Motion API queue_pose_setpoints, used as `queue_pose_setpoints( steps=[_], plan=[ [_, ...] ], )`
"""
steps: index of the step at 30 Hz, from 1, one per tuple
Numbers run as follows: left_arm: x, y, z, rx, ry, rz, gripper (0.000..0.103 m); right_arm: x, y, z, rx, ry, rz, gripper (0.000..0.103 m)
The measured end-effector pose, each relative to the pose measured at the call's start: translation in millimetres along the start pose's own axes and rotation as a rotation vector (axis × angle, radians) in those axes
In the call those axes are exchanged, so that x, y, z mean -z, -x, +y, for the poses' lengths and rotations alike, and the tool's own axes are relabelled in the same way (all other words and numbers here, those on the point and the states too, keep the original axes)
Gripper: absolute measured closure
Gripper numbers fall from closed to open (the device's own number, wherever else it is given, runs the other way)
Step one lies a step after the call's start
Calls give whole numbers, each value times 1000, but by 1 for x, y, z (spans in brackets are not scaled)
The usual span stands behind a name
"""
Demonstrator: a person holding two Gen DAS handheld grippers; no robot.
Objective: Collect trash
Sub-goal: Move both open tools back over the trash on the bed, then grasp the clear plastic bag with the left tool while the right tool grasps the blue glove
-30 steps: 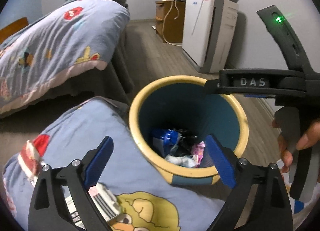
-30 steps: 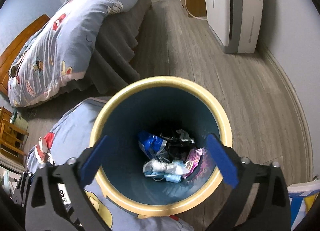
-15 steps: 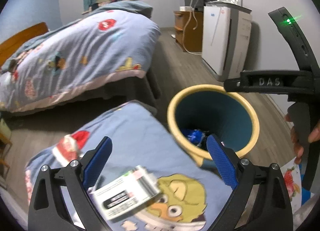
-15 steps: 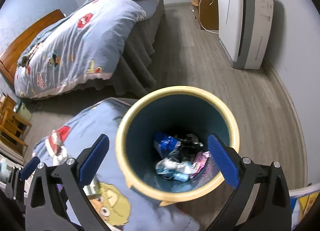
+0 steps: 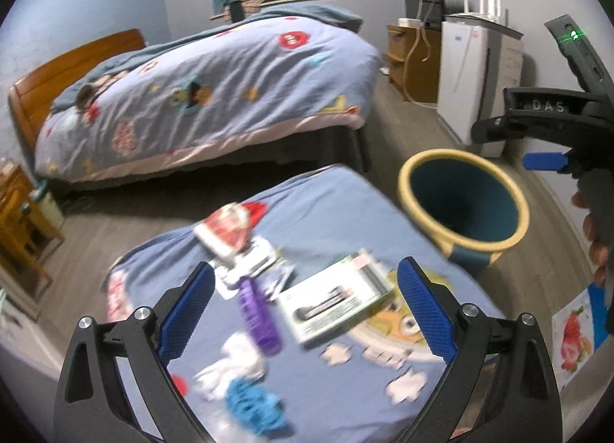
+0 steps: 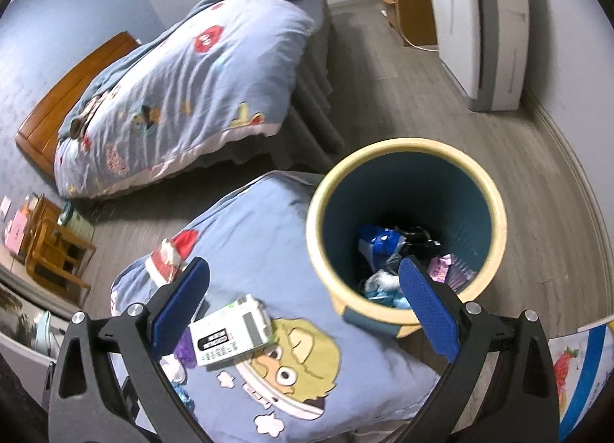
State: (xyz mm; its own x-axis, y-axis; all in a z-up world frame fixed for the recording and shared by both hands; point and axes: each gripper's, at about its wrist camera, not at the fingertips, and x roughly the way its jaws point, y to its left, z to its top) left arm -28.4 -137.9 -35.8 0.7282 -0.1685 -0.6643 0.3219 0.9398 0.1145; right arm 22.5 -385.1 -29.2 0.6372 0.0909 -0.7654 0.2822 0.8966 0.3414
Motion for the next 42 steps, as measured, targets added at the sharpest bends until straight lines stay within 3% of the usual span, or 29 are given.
queue_pose_setpoints(
  steps=[5, 10, 15, 20, 25, 31, 33, 35, 42],
  plan=[
    [23, 7, 40, -78, 46, 25, 8, 15, -4, 26, -11, 50, 27, 6],
    [53, 1, 78, -117, 134, 109, 8, 29, -16, 51, -14, 98, 56, 6],
    [87, 0, 93, -72, 210, 196, 8, 39, -28, 72, -7, 135, 82, 6],
    [113, 1, 91, -91, 167, 247, 8, 48, -44, 84, 6, 149, 109, 6],
    [140, -11, 102, -78, 190, 322, 11, 62, -63, 98, -4, 131, 161, 6],
    [153, -28, 98, 36, 201, 384, 44, 75, -68, 114, -8, 176, 175, 6],
    [148, -30, 97, 79, 209, 374, 72, 81, -67, 119, -19, 196, 181, 6],
    [144, -30, 98, 84, 208, 362, 82, 89, -65, 125, -29, 234, 186, 6],
    [125, -24, 128, 0, 236, 277, 86, 116, -62, 151, -48, 368, 191, 6]
  ],
)
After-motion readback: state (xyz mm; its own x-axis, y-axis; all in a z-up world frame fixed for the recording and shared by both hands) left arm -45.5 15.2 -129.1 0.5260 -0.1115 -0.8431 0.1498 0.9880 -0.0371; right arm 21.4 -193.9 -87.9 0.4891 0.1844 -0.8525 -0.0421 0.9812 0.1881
